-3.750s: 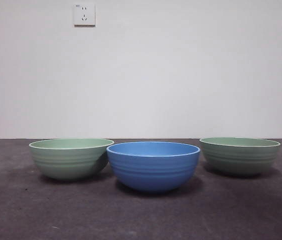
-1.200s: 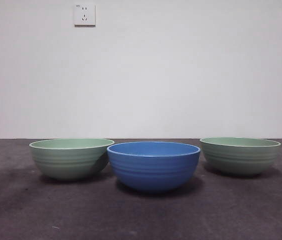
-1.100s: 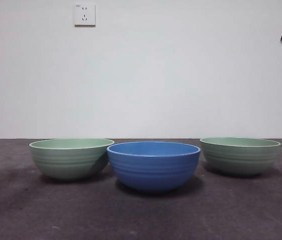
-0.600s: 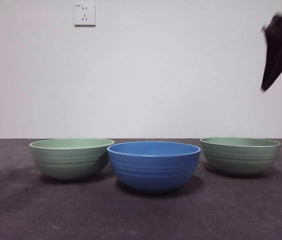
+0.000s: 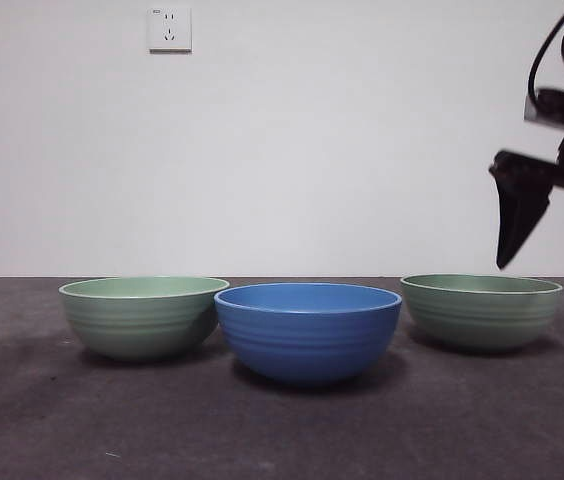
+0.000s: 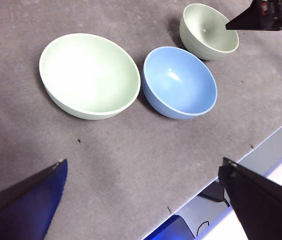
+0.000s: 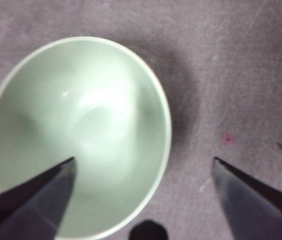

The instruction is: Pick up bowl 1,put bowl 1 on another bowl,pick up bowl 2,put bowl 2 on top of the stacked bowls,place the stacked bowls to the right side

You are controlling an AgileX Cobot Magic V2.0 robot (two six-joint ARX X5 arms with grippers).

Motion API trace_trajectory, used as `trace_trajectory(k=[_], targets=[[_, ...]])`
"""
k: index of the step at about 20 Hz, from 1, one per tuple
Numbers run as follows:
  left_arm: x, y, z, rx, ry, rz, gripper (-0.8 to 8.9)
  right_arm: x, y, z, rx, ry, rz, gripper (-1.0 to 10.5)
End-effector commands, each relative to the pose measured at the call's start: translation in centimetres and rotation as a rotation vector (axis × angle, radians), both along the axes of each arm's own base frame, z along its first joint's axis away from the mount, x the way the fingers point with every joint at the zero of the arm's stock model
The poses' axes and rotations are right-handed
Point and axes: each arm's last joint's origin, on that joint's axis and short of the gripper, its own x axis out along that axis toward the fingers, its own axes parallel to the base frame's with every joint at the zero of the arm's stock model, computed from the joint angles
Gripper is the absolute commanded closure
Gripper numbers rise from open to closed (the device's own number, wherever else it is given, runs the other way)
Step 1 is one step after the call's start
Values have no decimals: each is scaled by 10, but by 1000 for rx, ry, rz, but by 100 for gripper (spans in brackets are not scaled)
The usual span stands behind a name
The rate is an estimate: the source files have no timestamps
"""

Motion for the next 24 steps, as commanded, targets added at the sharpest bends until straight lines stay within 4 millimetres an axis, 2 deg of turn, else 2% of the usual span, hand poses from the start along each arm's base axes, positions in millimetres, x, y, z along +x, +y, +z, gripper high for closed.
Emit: trace_trajectory(k=[1,4,6,9,10,11,15,17,20,24], targets=[[-1,0,1,-3,-2,-2,187,6,1,-7,-9,3,-16,642],[-1,0,1,-3,-1,-2,187,10,1,-15,-9,16,-24,653],[-1,0,1,-3,-1,-2,187,12,1,-20,-10,26,-24,801],[-1,0,1,-3,-2,-2,187,15,1,-19,-7,1,-25,841],[-1,0,1,-3,-2,-1,187,16,1,-19,-3,-7,-30,930],[-1,0,1,-3,-2,-1,187,16,1,-18,-3,-11,-30,963],[-1,0,1,-2,-4,-1,187,15,1,-15,0,-22,-31,961],[-1,0,1,-2,-4,-1,187,14,1,-5,9,-56,-38,961],[-1,0,1,-2,-4,-1,187,5,4,26,31,-146,-31,961],[0,0,1,-1,-5,-1,187,-14,25,62,45,-194,52,961]])
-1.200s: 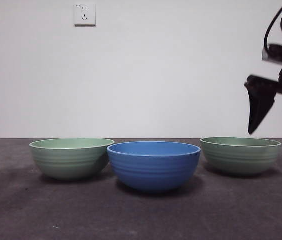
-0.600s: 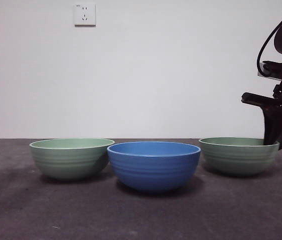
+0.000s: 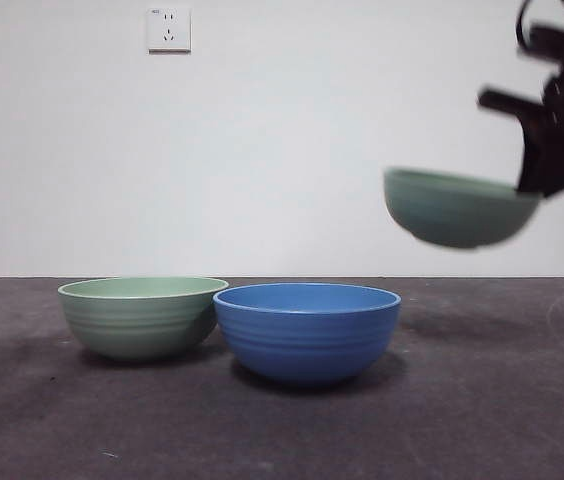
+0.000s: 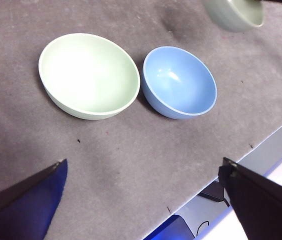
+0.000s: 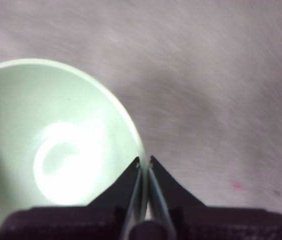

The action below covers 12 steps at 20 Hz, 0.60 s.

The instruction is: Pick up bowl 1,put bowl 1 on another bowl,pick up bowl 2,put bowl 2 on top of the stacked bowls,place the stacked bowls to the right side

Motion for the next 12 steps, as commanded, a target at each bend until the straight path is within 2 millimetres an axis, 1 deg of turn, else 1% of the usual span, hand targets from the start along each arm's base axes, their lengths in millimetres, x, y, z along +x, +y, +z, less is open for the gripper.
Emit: trace_trajectory(k=[1,5,7,9,12], targets=[[0,0,1,-1,-6,-1,187,-9,18,9,10,-6,63,961],[-1,0,1,-1,-5,-1,187,-24,61,7,0,10,213,962],[-1,0,1,-1,-5,-1,187,-29,80,3,-29,12,245,962],[-1,0,1,-1,-5,-1,187,-33,95,-4,-69,24,271,962],[-1,0,1,-1,-5,-1,187,-31,110,-21,-97,76,304,961]])
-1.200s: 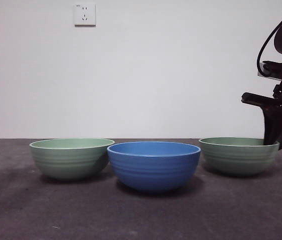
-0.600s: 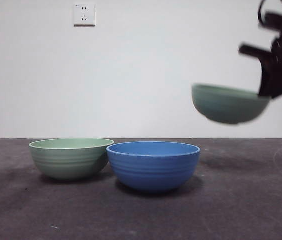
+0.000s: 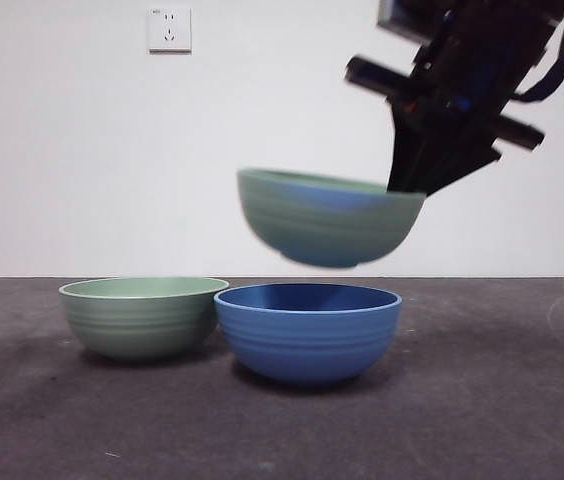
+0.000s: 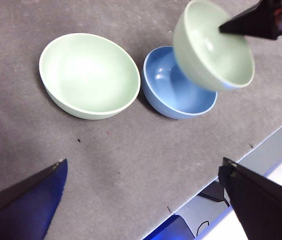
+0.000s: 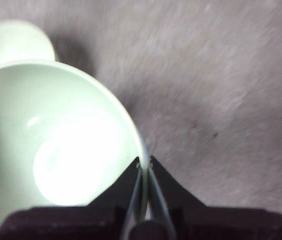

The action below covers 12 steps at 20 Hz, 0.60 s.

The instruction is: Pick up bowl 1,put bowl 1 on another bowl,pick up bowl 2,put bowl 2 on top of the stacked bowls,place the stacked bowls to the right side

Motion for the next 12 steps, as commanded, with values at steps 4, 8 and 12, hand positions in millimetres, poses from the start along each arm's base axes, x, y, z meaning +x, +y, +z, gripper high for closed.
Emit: trace_trajectory(k=[4,8,12], targets=[[0,0,1,-1,-5,-1,187,11,16,-33,-42,77,13,962],[0,0,1,1,-5,1,187,16,22,-49,-61,107,19,959],[3,0,-1,19,10,18,187,17,23,-54,-65,124,23,860]])
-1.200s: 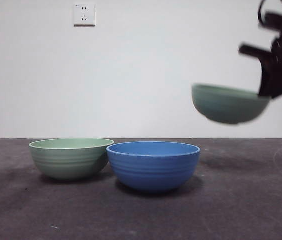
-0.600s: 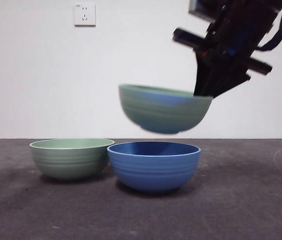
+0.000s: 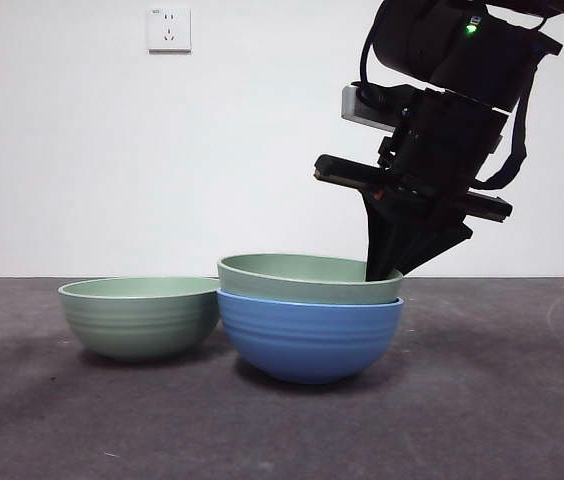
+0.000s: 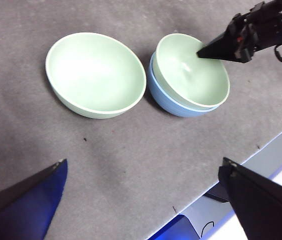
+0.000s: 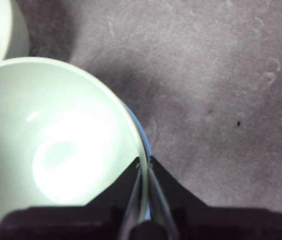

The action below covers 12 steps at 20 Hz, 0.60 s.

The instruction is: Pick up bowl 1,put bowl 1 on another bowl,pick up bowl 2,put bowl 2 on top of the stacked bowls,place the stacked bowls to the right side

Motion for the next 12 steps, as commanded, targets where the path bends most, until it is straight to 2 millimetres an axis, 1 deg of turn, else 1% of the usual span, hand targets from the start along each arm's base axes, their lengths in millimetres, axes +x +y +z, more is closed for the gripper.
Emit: trace_trajectory(k=[1,3,5,7,9,12], targets=[[3,0,-1,2,11,0,187,-1,2,-7,-7,31,1,811],[10,-1,-3,3,30,0,187,-2,3,-7,-2,39,10,763],[18,-1,-5,3,41,0,187,-3,4,-6,30,57,35,754],[28,-3,-8,4,46,-6,187,-6,5,0,56,54,55,754],[38,-5,-12,5,55,-15,187,-12,5,13,77,20,64,754],[57,-10,-20,26,73,-16,187,-27,-4,44,116,-49,69,754]])
